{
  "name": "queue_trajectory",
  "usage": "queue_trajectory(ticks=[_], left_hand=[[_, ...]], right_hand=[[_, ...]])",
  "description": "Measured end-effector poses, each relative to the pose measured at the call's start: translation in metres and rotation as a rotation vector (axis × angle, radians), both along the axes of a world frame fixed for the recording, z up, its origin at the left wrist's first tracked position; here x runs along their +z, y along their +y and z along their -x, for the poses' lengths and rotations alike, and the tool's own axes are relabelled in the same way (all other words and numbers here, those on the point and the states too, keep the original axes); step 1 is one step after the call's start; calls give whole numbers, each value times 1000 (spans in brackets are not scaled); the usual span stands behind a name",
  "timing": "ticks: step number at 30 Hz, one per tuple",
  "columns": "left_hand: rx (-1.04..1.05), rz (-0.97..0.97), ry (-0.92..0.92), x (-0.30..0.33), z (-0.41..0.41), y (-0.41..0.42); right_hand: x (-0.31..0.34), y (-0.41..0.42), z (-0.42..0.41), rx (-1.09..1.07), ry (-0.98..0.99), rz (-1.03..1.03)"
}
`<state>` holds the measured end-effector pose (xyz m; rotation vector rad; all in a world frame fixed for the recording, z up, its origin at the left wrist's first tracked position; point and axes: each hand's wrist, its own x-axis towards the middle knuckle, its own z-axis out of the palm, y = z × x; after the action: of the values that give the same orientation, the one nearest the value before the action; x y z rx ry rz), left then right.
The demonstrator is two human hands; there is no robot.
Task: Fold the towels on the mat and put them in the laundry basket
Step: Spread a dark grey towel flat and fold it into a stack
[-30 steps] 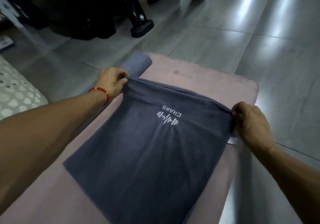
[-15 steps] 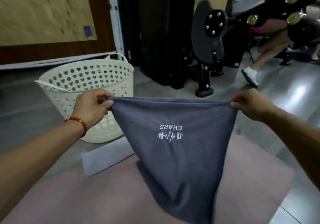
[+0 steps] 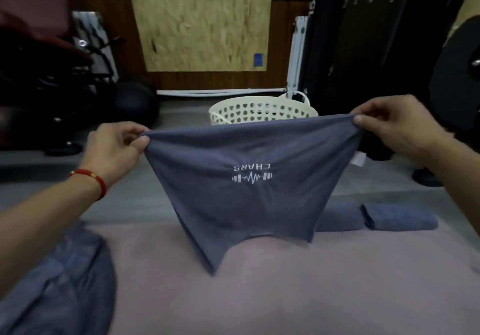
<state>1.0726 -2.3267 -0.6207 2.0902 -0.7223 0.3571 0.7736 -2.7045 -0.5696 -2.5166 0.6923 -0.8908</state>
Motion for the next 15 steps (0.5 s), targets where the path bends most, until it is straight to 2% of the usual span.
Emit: queue_trajectory(ticks=[5,10,12,15], left_hand=[[55,16,6,4,-10,40],[51,46,24,-4,-18,40],[60,58,58,-14,-26,31],[16,114,194,-36,-36,14]], right_hand=[[-4,16,-31,53,-32,26],[-25,19,-48,14,-104,4],[-42,14,-55,8,-132,-60],[-70,10,-65,26,-147,-286]])
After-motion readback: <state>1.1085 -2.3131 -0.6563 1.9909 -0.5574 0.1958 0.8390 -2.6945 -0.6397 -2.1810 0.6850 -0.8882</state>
